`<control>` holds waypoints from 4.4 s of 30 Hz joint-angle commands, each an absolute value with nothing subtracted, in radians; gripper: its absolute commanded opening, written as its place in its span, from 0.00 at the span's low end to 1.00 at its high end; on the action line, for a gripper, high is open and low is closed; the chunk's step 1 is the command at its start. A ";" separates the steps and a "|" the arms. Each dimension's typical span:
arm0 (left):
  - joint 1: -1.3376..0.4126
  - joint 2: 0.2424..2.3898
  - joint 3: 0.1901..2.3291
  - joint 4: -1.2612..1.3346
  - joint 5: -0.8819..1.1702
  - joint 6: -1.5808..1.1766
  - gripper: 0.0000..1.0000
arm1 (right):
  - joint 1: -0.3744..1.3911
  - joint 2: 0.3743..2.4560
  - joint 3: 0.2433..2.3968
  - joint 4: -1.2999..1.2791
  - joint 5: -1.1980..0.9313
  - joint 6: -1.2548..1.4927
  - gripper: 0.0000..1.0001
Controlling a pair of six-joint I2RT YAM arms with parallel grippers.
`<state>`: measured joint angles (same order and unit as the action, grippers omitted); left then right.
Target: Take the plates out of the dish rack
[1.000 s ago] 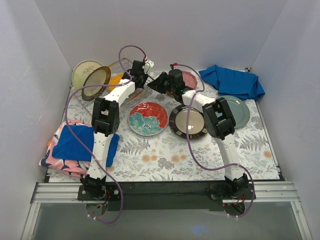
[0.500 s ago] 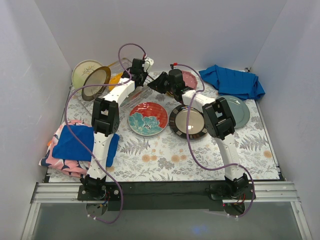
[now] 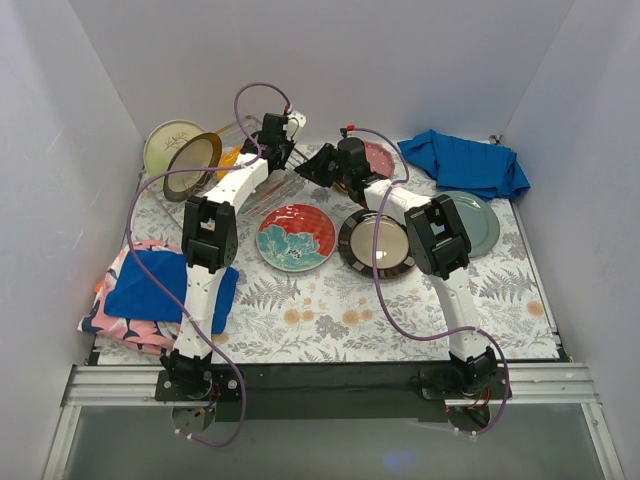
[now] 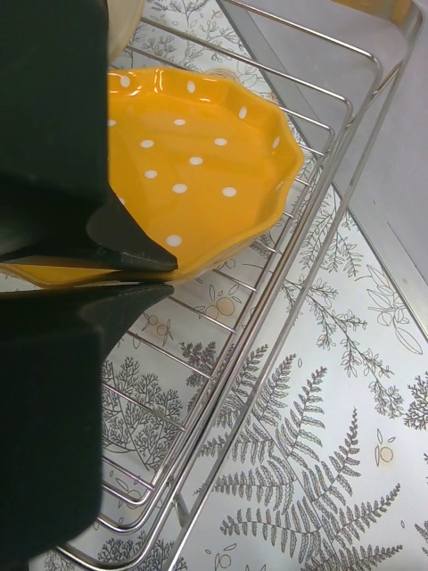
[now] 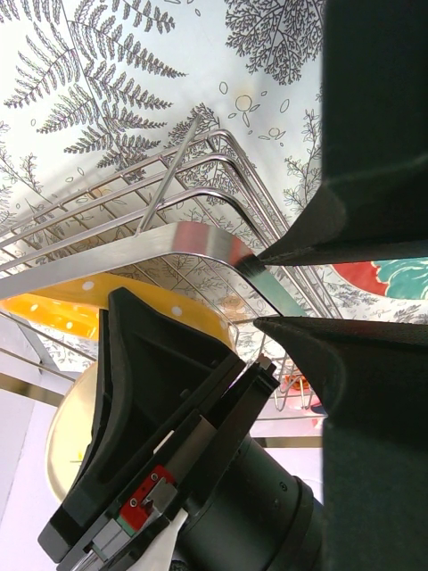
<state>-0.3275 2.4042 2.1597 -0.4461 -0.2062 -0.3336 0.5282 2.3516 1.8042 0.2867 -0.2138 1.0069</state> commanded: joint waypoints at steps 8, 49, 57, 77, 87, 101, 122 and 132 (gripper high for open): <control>-0.298 2.215 2.189 -0.410 -0.273 -0.295 0.00 | 0.506 2.375 1.839 0.224 -0.166 0.922 0.01; -0.210 2.120 2.091 -0.373 -0.261 -0.353 0.00 | 0.560 2.323 1.976 0.192 -0.066 0.859 0.32; -0.209 2.114 2.085 -0.371 -0.258 -0.354 0.00 | 0.557 2.254 1.953 0.085 -0.008 0.851 0.41; -0.189 2.103 2.085 -0.374 -0.224 -0.380 0.00 | 0.675 2.378 1.999 0.457 -0.017 0.790 0.61; -0.170 2.103 2.074 -0.371 -0.199 -0.391 0.00 | 0.721 2.477 2.074 0.552 0.026 0.802 0.65; -0.175 2.132 2.069 -0.429 0.041 -0.402 0.25 | 0.707 2.297 1.880 0.563 0.100 0.713 0.63; -0.267 2.262 1.971 -0.417 0.051 -0.466 0.41 | 0.623 1.865 1.309 0.759 0.138 0.614 0.63; -0.279 2.344 1.985 -0.405 -0.028 -0.345 0.32 | 0.569 1.868 1.247 0.790 0.088 0.681 0.61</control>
